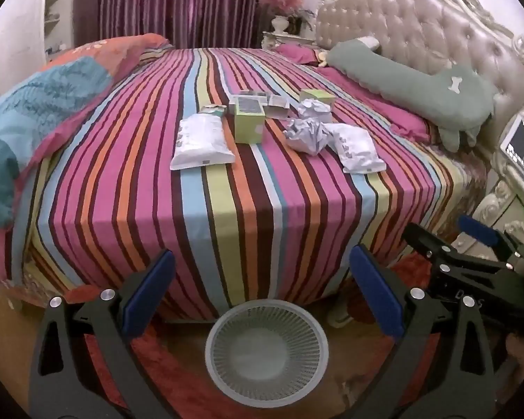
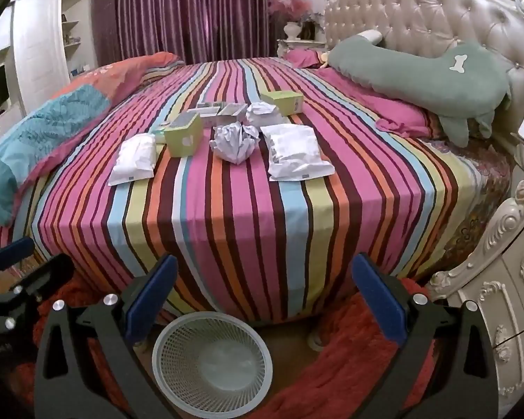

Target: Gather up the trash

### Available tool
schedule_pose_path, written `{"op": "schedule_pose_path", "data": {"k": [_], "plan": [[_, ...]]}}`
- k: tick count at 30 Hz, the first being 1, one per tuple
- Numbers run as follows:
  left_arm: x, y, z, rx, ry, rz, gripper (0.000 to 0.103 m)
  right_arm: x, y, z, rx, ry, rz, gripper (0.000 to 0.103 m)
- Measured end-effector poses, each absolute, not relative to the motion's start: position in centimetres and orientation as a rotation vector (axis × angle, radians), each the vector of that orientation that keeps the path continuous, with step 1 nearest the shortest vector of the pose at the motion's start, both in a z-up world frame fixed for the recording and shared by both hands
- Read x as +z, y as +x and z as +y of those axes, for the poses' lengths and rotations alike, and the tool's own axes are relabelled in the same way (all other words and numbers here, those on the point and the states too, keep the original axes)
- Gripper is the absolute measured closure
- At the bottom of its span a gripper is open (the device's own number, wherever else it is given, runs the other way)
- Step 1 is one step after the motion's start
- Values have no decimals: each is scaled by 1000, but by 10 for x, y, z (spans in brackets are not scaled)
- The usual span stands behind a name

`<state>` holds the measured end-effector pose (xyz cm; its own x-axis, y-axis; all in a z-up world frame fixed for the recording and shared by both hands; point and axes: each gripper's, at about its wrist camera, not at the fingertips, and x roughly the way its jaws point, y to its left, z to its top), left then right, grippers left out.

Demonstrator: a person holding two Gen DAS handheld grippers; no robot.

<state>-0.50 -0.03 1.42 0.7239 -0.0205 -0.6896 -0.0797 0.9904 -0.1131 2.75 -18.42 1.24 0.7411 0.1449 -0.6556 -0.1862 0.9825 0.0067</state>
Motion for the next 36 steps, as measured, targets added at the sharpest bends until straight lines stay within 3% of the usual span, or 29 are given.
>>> {"op": "schedule_pose_path", "data": {"k": [36], "plan": [[10, -3, 4, 48, -136, 774, 6, 11, 35, -186, 151, -64, 716, 8]]}}
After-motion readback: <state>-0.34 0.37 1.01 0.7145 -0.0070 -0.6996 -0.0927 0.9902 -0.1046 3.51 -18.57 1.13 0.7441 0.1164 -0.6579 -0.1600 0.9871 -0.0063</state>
